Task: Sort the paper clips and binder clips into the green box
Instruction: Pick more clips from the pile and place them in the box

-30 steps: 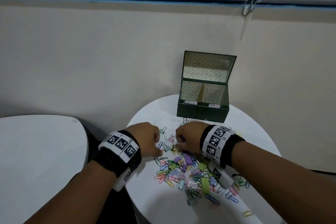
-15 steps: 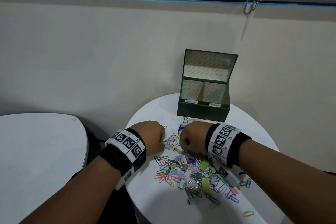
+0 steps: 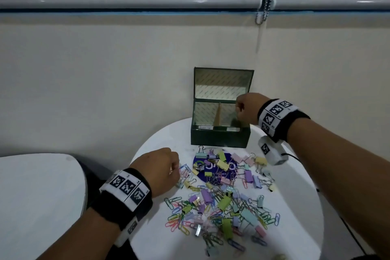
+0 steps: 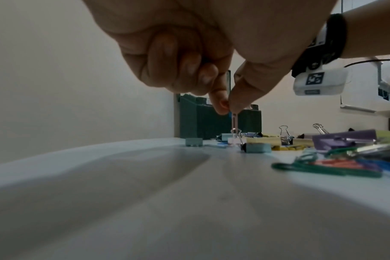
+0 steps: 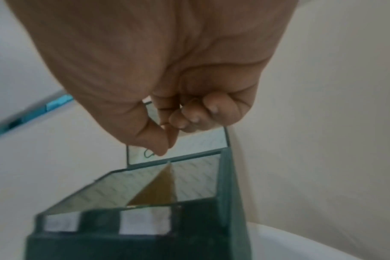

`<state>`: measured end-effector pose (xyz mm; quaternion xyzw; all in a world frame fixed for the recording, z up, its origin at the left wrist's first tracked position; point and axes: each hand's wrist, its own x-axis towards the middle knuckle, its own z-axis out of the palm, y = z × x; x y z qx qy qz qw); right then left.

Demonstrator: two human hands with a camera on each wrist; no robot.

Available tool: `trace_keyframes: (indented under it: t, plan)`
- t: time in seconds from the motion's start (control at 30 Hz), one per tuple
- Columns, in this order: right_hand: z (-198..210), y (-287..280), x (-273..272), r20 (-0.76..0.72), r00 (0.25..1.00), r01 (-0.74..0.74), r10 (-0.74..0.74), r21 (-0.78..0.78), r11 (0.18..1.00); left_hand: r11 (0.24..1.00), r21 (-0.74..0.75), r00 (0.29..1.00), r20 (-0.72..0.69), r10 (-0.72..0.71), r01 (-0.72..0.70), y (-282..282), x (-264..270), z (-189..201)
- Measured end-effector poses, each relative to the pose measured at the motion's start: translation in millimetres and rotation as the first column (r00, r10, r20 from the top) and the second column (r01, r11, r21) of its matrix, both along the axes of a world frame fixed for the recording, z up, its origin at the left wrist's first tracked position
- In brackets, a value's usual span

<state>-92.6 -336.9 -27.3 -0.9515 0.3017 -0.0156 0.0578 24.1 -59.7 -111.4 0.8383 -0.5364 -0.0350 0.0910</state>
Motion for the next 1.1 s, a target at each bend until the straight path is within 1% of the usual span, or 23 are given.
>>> trace_keyframes:
  t: [0.07,0.13,0.2,0.27,0.3,0.33,0.4,0.47,0.53,0.6,0.7,0.8,0.97,1.03,1.1]
  plan:
    - [-1,-8,2,-0.009,1.0,0.004,-0.004,0.042,0.999,1.0,0.001,1.0,-0.006,0.001,-0.001,-2,-1,-1]
    - [-1,-13,-1,0.023,1.0,-0.009,0.007,0.081,0.997,1.0,0.006,1.0,-0.018,-0.006,0.007,-3,-1,-2]
    - [0,-13,-12,0.134,0.991,-0.013,-0.001,0.103,0.995,1.0,0.016,1.0,-0.016,-0.026,0.027,-4,-1,-1]
    - [-4,-7,-32,0.273,0.962,-0.021,-0.014,0.124,0.992,0.997,0.048,0.998,0.004,-0.056,0.056,-7,0,5]
    - [-10,-3,-45,0.288,0.957,-0.038,-0.001,0.129,0.991,0.996,0.069,0.998,0.023,-0.065,0.063,-10,1,11]
    - [-17,1,-59,0.245,0.969,-0.064,0.028,0.137,0.989,0.994,0.083,0.996,0.048,-0.076,0.071,-15,1,18]
    - [-34,8,-84,0.049,0.994,-0.103,0.096,0.164,0.981,0.993,0.086,0.992,0.079,-0.093,0.087,-30,3,34]
    - [-49,11,-103,-0.121,0.985,-0.099,0.12,0.167,0.981,0.993,0.059,0.993,0.043,-0.106,0.103,-54,3,51]
    - [-62,10,-117,-0.19,0.978,-0.06,0.089,0.155,0.986,0.995,0.028,0.996,-0.007,-0.092,0.092,-84,1,63]
    - [-73,9,-124,-0.22,0.975,-0.017,0.046,0.135,0.991,0.997,0.019,0.997,-0.039,-0.074,0.074,-117,-2,70]
    - [-87,8,-127,-0.209,0.978,0.036,0.001,0.173,0.984,0.997,0.038,0.997,-0.021,-0.069,0.069,-161,-6,69]
    - [-95,10,-124,-0.145,0.989,0.05,-0.023,0.186,0.981,0.998,0.046,0.997,-0.072,-0.035,0.038,-187,-11,65]
    - [-97,13,-122,-0.048,0.998,0.051,-0.042,0.2,0.979,0.994,0.102,0.998,-0.057,-0.038,0.044,-207,-18,62]
    - [-96,13,-122,0.012,0.998,0.05,-0.053,0.184,0.982,0.995,0.092,0.996,-0.085,-0.041,0.049,-209,-20,62]
    - [-93,17,-122,0.043,0.999,0.014,-0.022,0.185,0.983,0.995,0.067,0.992,-0.107,-0.064,0.071,-209,-22,63]
